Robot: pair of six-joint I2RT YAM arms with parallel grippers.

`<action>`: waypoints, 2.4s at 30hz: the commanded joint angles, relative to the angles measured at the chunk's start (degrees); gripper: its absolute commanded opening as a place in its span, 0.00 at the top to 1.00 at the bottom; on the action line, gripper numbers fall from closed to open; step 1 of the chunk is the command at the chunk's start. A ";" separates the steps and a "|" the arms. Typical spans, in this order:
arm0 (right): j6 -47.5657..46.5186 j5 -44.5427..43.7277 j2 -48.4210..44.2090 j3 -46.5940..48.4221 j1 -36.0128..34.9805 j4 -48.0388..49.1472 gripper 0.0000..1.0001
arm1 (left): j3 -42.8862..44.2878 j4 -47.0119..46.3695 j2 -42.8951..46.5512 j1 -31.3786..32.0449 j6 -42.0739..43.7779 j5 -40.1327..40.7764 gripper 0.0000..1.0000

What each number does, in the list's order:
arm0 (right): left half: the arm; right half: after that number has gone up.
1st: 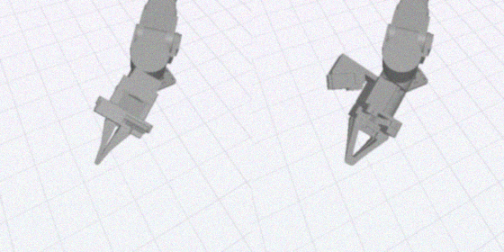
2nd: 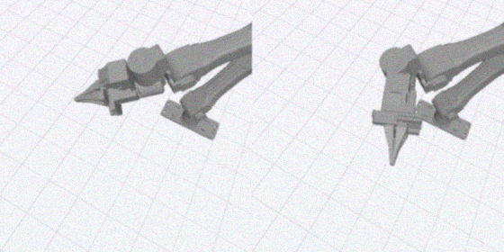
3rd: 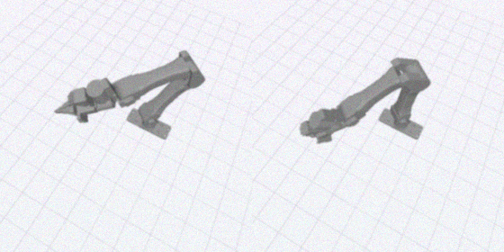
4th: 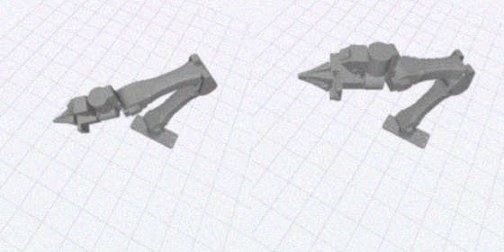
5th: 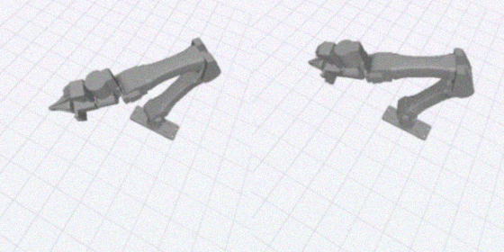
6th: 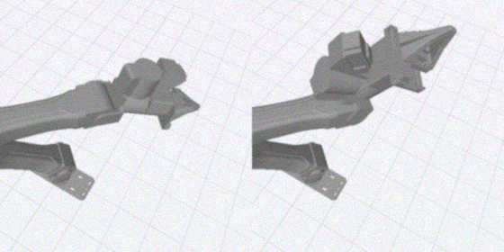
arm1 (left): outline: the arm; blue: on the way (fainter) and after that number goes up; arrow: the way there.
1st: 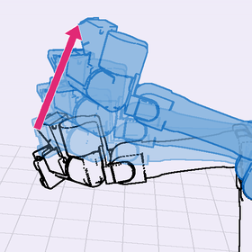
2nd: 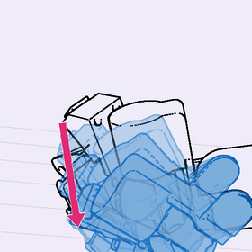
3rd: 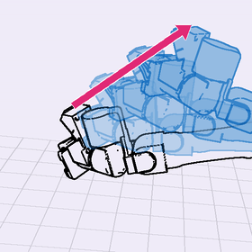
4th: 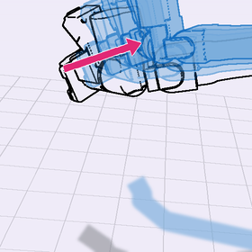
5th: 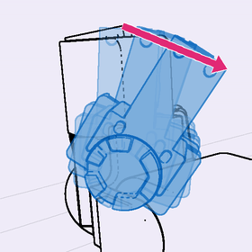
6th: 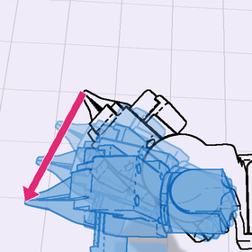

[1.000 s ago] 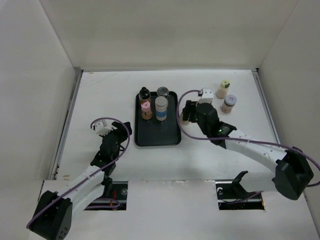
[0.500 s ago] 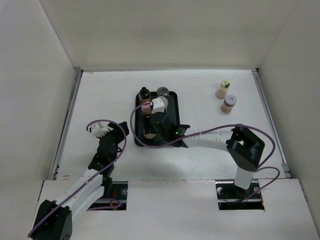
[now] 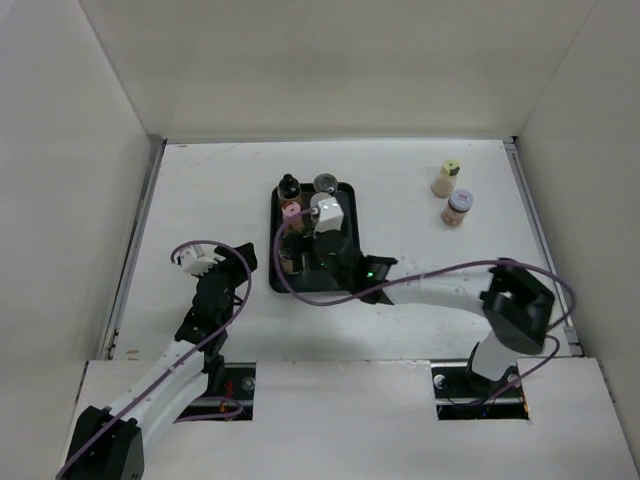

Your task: Organize the condiment bottles

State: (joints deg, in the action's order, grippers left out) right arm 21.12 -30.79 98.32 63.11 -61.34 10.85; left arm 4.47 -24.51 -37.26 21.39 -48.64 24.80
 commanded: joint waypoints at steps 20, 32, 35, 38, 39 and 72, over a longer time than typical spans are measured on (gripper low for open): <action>-4.42 0.19 -4.74 -3.71 52.77 -3.29 0.07 | -0.16 -1.94 -2.56 -0.60 -1.10 -1.24 0.39; -5.30 0.90 3.10 1.40 56.12 -4.17 0.11 | -0.16 -3.88 -4.76 -0.43 -1.37 -1.94 0.39; -4.87 1.87 3.63 1.14 56.11 -3.91 0.19 | -0.16 -3.88 -4.76 -0.34 -1.37 -1.77 0.39; -4.51 2.40 3.46 1.05 56.11 -3.47 0.35 | -0.08 -3.88 -5.20 -0.34 -1.37 -1.94 0.39; -4.25 2.14 2.76 0.61 56.03 -3.30 0.42 | -0.08 -3.88 -4.85 -0.34 -1.37 -1.95 0.39; 1.99 -2.79 6.34 6.31 5.76 3.30 0.49 | -0.43 -3.17 -3.17 -0.87 -1.37 -2.30 0.40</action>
State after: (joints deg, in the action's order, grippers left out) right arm 24.64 -30.22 103.70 64.23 -54.41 6.94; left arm 4.47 -25.28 -40.73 20.99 -49.74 23.24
